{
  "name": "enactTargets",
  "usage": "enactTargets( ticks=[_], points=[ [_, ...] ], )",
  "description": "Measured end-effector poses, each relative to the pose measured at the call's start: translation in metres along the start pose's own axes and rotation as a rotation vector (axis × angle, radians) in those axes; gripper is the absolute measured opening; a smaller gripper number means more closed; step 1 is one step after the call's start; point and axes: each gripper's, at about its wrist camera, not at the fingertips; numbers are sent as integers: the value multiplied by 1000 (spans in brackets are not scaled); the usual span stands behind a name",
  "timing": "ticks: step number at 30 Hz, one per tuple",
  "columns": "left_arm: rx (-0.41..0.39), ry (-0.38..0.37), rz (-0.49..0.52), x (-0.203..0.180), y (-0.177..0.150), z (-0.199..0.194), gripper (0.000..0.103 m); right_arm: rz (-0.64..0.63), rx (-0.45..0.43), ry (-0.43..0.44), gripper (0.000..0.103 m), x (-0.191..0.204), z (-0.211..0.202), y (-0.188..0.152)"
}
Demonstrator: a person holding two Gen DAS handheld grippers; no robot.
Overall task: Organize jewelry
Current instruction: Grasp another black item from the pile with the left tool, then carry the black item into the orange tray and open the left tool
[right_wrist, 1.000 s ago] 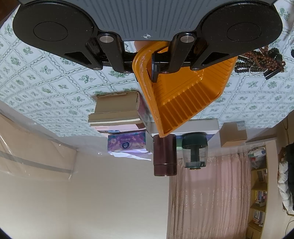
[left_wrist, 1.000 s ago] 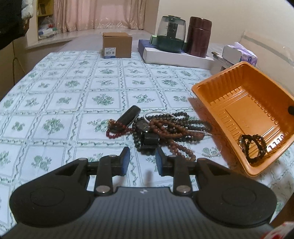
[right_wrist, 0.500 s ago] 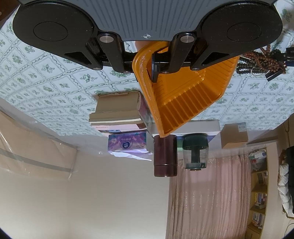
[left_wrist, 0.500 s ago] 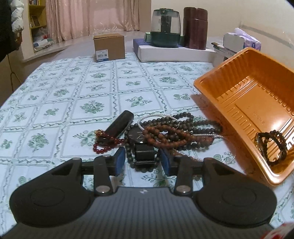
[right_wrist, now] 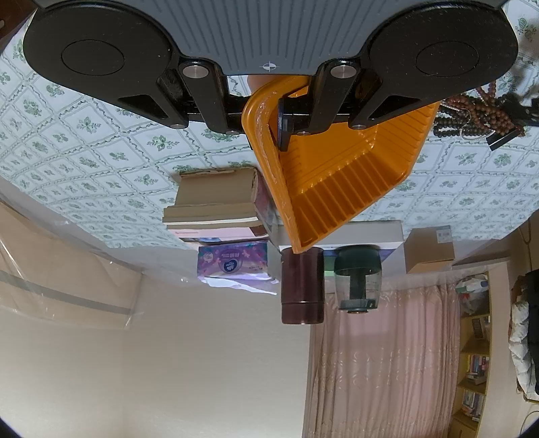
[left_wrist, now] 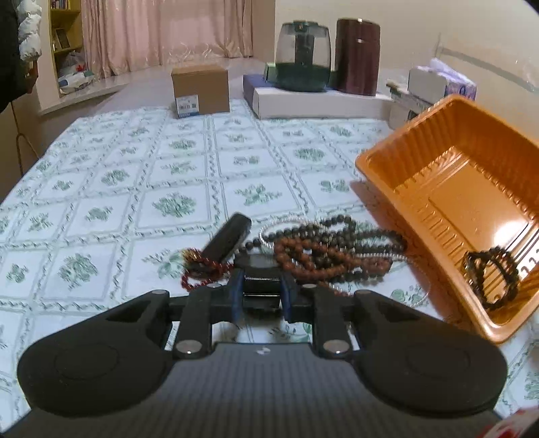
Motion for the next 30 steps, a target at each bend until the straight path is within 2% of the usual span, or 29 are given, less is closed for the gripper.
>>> enactTargets(
  ticks=[8, 17, 23, 30],
  points=[
    [-42, -20, 14, 7, 24, -27, 20, -2, -1, 1, 10, 2, -1, 0],
    [-67, -74, 33, -5, 39, -50, 20, -3, -3, 3, 10, 3, -1, 1],
    [-90, -155, 38, -28, 52, -59, 20, 2, -2, 4, 10, 2, -2, 1],
    [-103, -310, 33, -77, 63, -53, 20, 7, -3, 7, 10, 2, -2, 2]
  ],
)
Point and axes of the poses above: each gripper's, at about its wrist camera, not at the fingertips, and z roughly the way its jaws point, x to its left, y to its top, and after that the axes turned 7 degrees about -x, right-handed
